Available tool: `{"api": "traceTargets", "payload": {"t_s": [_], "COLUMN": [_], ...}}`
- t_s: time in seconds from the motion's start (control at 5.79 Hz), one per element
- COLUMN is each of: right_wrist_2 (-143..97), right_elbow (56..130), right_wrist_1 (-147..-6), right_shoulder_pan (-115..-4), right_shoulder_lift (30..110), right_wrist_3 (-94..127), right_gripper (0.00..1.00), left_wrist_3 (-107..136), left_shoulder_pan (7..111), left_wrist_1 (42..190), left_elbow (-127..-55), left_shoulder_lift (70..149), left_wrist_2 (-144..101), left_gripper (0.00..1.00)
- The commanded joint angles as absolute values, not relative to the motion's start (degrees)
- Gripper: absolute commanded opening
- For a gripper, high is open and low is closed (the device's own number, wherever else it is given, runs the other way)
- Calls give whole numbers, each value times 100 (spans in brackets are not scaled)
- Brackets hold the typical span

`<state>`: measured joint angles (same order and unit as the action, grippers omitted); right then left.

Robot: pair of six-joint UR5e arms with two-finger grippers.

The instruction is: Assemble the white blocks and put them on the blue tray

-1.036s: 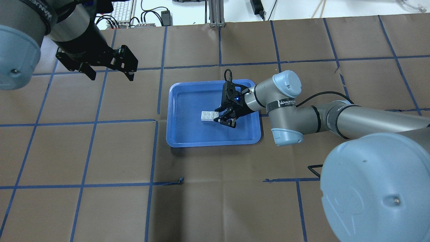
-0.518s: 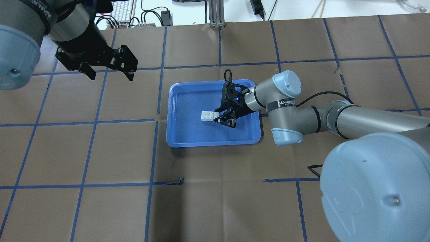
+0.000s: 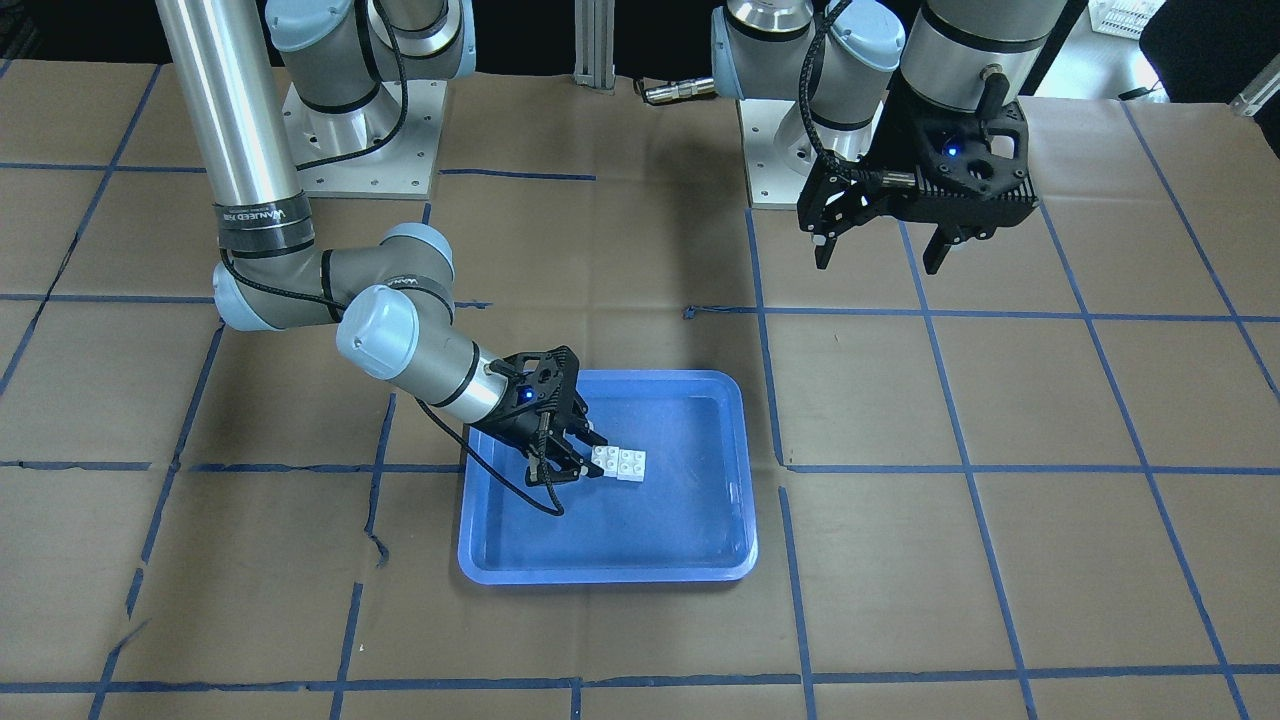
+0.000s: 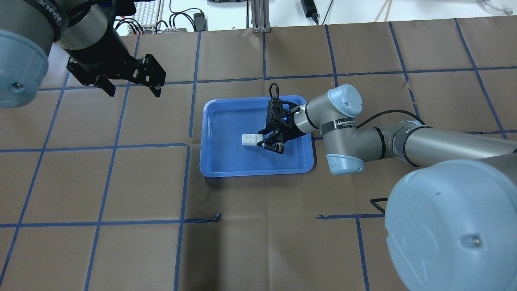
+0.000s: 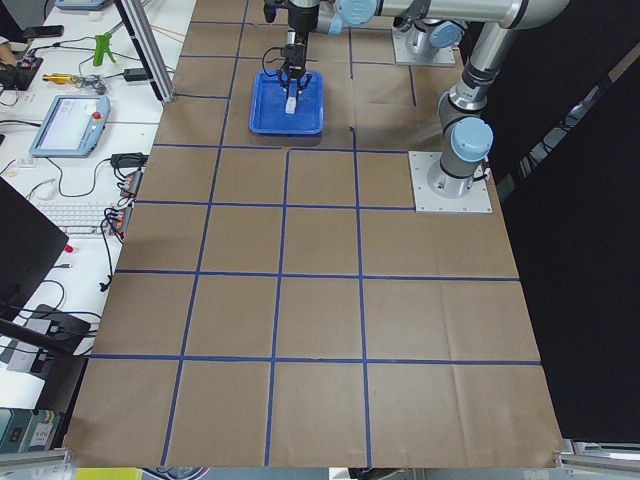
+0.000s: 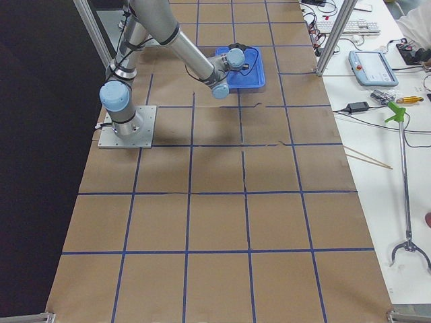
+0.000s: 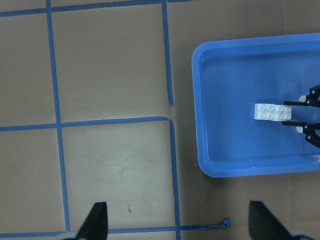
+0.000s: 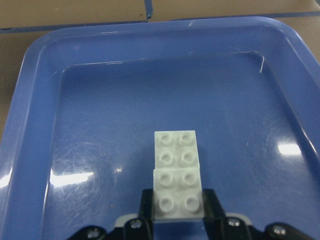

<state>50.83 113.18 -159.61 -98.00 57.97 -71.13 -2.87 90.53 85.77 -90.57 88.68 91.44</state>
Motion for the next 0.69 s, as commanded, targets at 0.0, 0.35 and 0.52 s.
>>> {"api": "traceTargets", "payload": {"t_s": [0.0,0.35,0.52], "right_wrist_2": [5089,5098,5089], "right_elbow": [11312,11312,11312], "right_wrist_1": [-15970,-15970,-15961], "right_shoulder_pan": [-9791,-9791,-9791], "right_shoulder_lift": [5792,5792,5775], "right_wrist_3": [-7119,-7110,-7110], "right_gripper": [25,27,32], "left_wrist_3": [-281,-281,-281], "left_shoulder_pan": [9053,9061,9053], "left_wrist_1": [8561,8561,8561], "left_elbow": [-9062,-9061,-9062], "left_shoulder_lift": [8877,8877,8877], "left_wrist_2": [9149,9149,9149], "left_gripper": [99,99,99]}}
